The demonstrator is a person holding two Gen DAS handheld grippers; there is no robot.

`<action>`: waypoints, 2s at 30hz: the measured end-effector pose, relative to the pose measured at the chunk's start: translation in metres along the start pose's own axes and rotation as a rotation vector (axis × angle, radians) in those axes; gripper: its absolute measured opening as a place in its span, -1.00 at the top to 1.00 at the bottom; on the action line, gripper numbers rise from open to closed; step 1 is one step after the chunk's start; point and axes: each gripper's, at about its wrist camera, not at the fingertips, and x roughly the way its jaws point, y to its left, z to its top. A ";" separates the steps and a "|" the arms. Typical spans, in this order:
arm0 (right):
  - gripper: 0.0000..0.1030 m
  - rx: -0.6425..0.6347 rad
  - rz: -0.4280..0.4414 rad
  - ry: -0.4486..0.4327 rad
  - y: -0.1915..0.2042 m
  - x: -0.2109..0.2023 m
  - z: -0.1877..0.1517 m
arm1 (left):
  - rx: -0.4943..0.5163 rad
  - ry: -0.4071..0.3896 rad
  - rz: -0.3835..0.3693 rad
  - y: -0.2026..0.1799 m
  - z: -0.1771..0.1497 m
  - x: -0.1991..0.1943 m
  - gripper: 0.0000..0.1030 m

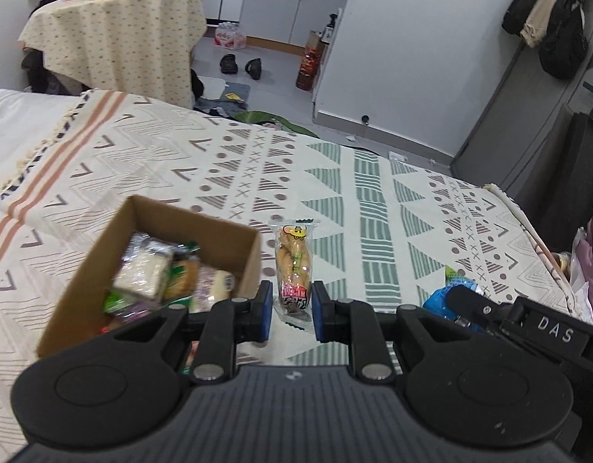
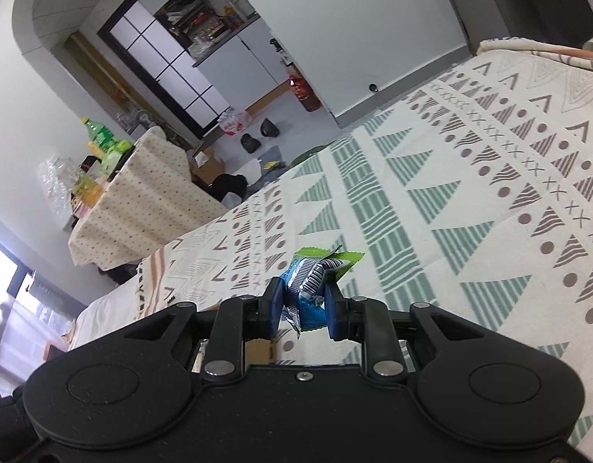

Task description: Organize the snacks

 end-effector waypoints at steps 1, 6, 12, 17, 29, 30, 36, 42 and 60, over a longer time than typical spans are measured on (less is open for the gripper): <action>0.56 -0.006 0.004 -0.001 0.004 0.000 -0.002 | -0.006 -0.001 0.002 0.005 0.000 -0.003 0.62; 0.56 -0.034 0.014 0.005 0.022 0.001 -0.013 | -0.035 -0.012 0.017 0.030 -0.001 -0.016 0.62; 0.56 -0.073 0.029 0.019 0.046 0.004 -0.024 | -0.075 -0.020 0.034 0.059 -0.001 -0.029 0.62; 0.56 -0.108 0.049 0.027 0.069 0.008 -0.033 | -0.115 -0.024 0.048 0.086 -0.001 -0.039 0.62; 0.56 -0.168 0.083 0.091 0.114 0.031 -0.065 | -0.180 0.033 0.039 0.135 -0.009 -0.036 0.61; 0.56 -0.173 0.083 0.096 0.116 0.033 -0.067 | -0.183 0.043 0.029 0.137 -0.009 -0.034 0.60; 0.55 -0.174 0.086 0.124 0.126 0.039 -0.074 | -0.213 0.061 0.033 0.147 -0.010 -0.033 0.48; 0.51 -0.183 0.096 0.135 0.132 0.038 -0.077 | -0.214 0.057 0.047 0.147 -0.010 -0.040 0.00; 0.10 -0.201 0.063 0.130 0.107 -0.001 -0.074 | -0.154 0.040 0.116 0.130 -0.020 -0.072 -0.69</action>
